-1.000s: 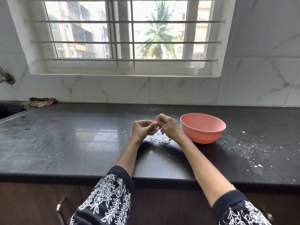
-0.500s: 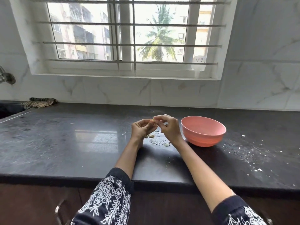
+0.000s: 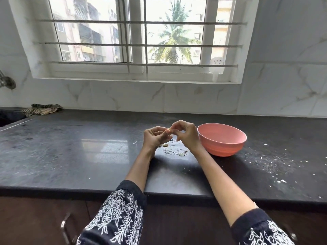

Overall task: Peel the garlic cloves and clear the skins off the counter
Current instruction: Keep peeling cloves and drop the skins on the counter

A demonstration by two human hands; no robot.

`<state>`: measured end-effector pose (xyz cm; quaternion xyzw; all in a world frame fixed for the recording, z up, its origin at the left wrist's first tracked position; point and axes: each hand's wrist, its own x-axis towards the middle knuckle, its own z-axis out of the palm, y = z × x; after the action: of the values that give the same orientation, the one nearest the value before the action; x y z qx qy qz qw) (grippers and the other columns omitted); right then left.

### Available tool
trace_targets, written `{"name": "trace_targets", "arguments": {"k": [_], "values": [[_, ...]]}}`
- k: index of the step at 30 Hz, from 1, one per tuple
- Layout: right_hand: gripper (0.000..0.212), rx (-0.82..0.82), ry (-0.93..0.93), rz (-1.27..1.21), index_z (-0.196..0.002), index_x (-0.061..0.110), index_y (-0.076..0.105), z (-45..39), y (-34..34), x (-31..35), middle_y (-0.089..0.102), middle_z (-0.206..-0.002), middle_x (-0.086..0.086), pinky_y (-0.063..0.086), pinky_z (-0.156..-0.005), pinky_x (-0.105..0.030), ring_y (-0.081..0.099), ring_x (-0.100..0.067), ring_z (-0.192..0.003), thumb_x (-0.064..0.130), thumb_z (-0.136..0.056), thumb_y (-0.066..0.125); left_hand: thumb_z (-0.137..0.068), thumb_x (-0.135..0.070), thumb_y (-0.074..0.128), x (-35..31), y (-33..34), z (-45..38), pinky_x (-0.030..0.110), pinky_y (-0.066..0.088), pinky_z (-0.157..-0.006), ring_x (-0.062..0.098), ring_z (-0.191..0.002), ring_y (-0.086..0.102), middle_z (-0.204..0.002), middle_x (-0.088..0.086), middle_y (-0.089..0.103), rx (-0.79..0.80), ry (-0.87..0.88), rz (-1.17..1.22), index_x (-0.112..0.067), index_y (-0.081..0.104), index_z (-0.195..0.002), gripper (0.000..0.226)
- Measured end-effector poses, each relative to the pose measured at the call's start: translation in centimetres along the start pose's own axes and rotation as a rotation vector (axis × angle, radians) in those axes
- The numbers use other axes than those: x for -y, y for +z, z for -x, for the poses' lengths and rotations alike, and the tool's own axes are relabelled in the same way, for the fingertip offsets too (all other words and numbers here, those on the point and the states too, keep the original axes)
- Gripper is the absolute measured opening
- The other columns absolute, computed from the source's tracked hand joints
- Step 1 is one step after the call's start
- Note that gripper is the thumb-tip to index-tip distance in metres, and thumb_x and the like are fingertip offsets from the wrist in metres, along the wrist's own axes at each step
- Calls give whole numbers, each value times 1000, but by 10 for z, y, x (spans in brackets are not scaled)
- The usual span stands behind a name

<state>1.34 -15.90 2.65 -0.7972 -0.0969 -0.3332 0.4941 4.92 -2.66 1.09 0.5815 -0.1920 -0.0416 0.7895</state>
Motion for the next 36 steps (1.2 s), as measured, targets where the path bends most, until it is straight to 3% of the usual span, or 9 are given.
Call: {"name": "trace_targets", "arguments": {"k": [7, 10, 14, 19, 21, 26, 31, 36], "values": [[9, -42, 2, 52, -72, 6, 67, 3, 2, 1, 63, -63, -2, 43, -42, -15, 52, -2, -41, -1, -78, 68, -79, -5, 70, 1, 1, 0, 28, 56, -54, 12, -54, 68, -59, 2, 70, -14, -14, -60, -8, 65, -75, 7], [15, 8, 18, 72, -74, 12, 62, 1, 4, -2, 58, -62, 3, 42, -44, -14, 52, -1, -45, -1, -81, 63, -80, -5, 69, 0, 2, 0, 24, 55, -53, 10, -54, 67, -59, 1, 69, -14, -16, -38, -8, 65, -76, 6], [18, 33, -8, 158, -77, 18, 57, 0, 8, -8, 55, -67, 5, 41, -55, -22, 47, -4, -56, 2, -84, 62, -83, -11, 67, 3, 0, 1, 28, 56, -58, 10, -62, 69, -66, 1, 72, 6, -47, 20, -11, 67, -82, 1], [10, 74, -62, 199, -81, 6, 63, 0, 9, -7, 60, -82, -8, 40, -63, -15, 54, -17, -74, -3, -82, 61, -87, -8, 61, 0, -1, -1, 21, 56, -54, 10, -64, 70, -68, 1, 72, -29, -47, 151, -7, 65, -86, 4], [8, 89, -65, 212, -81, 5, 64, 0, 9, -6, 59, -82, -8, 38, -61, -10, 52, -15, -73, -3, -82, 62, -86, -7, 61, -1, -1, -3, 19, 56, -61, 11, -64, 70, -67, 1, 72, -56, -45, 183, -6, 65, -86, 4], [7, 100, -64, 247, -82, 2, 63, 1, 6, -5, 58, -78, -5, 36, -60, -7, 51, -16, -71, -5, -82, 62, -87, -4, 58, -4, -3, -7, 18, 56, -61, 13, -58, 68, -64, 0, 71, -178, -40, 345, -3, 62, -82, 7], [16, 29, -64, 268, -78, 8, 68, 2, 4, -3, 70, -77, -2, 41, -61, -6, 63, -14, -72, -6, -81, 60, -86, -5, 61, -2, -1, -7, 19, 57, -64, 13, -61, 69, -67, 2, 72, -158, -39, 314, -3, 63, -83, 4], [15, -19, 25, 299, -86, 8, 72, 1, 5, -3, 72, -76, -7, 48, -68, -30, 65, -19, -71, 14, -88, 58, -86, -2, 60, -2, 0, -7, 17, 56, -62, 10, -59, 68, -65, 1, 71, -133, -23, 247, -3, 63, -82, 6]]}}
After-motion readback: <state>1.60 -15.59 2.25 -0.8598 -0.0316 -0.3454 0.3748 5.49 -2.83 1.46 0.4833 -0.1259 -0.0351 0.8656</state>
